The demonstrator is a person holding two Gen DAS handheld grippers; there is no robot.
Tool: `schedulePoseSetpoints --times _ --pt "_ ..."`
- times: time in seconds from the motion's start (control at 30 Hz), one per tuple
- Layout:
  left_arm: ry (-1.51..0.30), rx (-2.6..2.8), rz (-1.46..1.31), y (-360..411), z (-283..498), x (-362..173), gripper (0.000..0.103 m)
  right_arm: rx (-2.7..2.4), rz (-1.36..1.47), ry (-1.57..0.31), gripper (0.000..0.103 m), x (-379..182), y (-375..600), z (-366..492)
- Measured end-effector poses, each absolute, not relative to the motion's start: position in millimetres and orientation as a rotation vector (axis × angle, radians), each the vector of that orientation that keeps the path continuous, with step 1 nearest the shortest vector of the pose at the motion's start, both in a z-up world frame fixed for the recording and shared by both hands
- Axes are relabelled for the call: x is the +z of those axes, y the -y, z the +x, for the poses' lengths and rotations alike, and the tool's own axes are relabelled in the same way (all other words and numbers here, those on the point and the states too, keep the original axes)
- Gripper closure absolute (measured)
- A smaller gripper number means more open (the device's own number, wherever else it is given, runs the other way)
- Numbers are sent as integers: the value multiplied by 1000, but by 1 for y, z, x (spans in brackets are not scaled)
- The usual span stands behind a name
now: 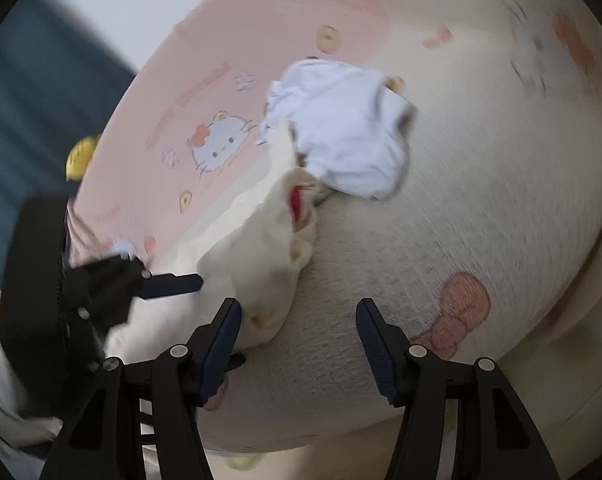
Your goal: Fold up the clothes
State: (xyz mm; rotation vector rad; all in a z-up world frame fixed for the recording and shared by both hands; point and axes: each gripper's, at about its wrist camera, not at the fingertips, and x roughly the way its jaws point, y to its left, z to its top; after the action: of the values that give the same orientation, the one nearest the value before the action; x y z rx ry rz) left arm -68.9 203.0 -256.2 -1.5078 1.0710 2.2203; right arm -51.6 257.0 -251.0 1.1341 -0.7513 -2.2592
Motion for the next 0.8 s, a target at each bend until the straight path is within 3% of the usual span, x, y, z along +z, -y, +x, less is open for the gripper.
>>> schedulePoseSetpoints --times 0.03,0.07,0.17,0.27,0.6,0.8 --pt "-1051 2238 -1500 -201 -72 -256 48 -2241 1142 784 44 -252 -259 -54" --pt "-1032 2245 -1512 -198 -76 -255 67 -2229 1148 809 44 -253 -261 -56" --pt "-852 2252 -1558 -184 -90 -246 76 -2312 1154 693 44 -246 -254 -53" --pt "-682 2242 -1602 -169 -102 -239 78 -2367 1135 542 44 -239 -240 -50" --pt "-29 2277 -1742 -108 -138 -225 78 -2372 1077 499 44 -229 -233 -58" --pt "9 2265 -1752 -107 -142 -230 78 -2349 1067 436 44 -227 -213 -67"
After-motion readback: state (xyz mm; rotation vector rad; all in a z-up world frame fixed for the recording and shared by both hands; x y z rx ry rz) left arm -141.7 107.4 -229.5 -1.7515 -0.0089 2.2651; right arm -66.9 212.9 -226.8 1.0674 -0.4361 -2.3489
